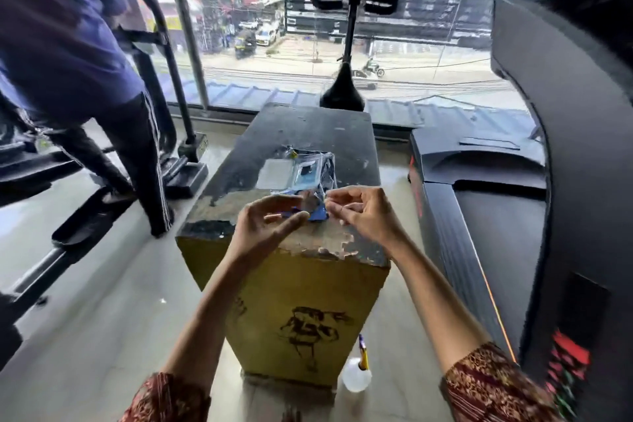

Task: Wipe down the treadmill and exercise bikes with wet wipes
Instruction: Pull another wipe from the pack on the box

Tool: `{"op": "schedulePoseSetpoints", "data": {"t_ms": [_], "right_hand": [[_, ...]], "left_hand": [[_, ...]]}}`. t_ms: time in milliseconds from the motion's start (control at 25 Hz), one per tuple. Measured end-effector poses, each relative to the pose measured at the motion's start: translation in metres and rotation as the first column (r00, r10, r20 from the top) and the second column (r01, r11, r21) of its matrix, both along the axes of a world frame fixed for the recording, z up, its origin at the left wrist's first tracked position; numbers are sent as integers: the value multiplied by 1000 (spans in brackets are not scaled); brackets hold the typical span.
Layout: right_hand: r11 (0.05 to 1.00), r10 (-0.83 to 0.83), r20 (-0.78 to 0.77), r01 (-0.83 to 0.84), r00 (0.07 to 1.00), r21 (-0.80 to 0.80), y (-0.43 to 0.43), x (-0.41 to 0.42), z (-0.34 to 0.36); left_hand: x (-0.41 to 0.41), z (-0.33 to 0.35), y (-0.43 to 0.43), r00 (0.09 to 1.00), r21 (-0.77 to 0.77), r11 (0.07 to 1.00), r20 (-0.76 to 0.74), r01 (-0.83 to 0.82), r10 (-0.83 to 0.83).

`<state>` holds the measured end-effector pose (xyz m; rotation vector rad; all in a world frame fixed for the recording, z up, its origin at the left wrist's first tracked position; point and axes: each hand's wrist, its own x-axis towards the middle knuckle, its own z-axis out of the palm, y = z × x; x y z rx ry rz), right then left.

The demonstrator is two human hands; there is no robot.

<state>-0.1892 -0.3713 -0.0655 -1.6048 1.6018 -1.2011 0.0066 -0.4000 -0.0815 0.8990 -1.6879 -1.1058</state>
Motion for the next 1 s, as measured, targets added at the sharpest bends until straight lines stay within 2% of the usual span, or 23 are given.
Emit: {"op": "schedulePoseSetpoints", "data": {"t_ms": [80,240,320,440,520,560,720,800,920,1000], "right_hand": [[1000,18,-38,-19,999,-24,-34,-6,4],[999,-9,-55,7,998,-45,-82,-6,14],[996,67,-178,-77,982,-52,-97,-4,19],[963,268,-432,-253,861,95,-108,-3,21],[945,327,-579,-268,747,188,-116,-2,16],[947,321,-616,-259,719,190,-120,-3,13],[961,260,-678,-251,688,114,-147,-8,14],[960,268,-714,-245,647,138,-156,-7,16],[954,296,-798,-208,526,216,-163,1,20],[946,325,-805,-176,496,274,-167,7,22]], "left_hand": [[-6,5,-33,1000,15,1000,-23,-18,18],[-11,8,-87,1000,-24,1000,29,-10,11],[-10,8,-111,999,-40,999,35,-15,16],[-5,6,-135,999,-29,1000,49,-4,6],[-4,2,-145,998,-3,1000,59,27,-27],[-5,1,-150,998,10,999,55,36,-37],[-12,0,-165,997,25,999,67,40,-42],[-16,-2,-169,997,26,1000,79,16,-18],[-19,-2,-173,996,20,1000,93,-8,6],[-20,-2,-177,995,15,1000,103,-12,11]]}}
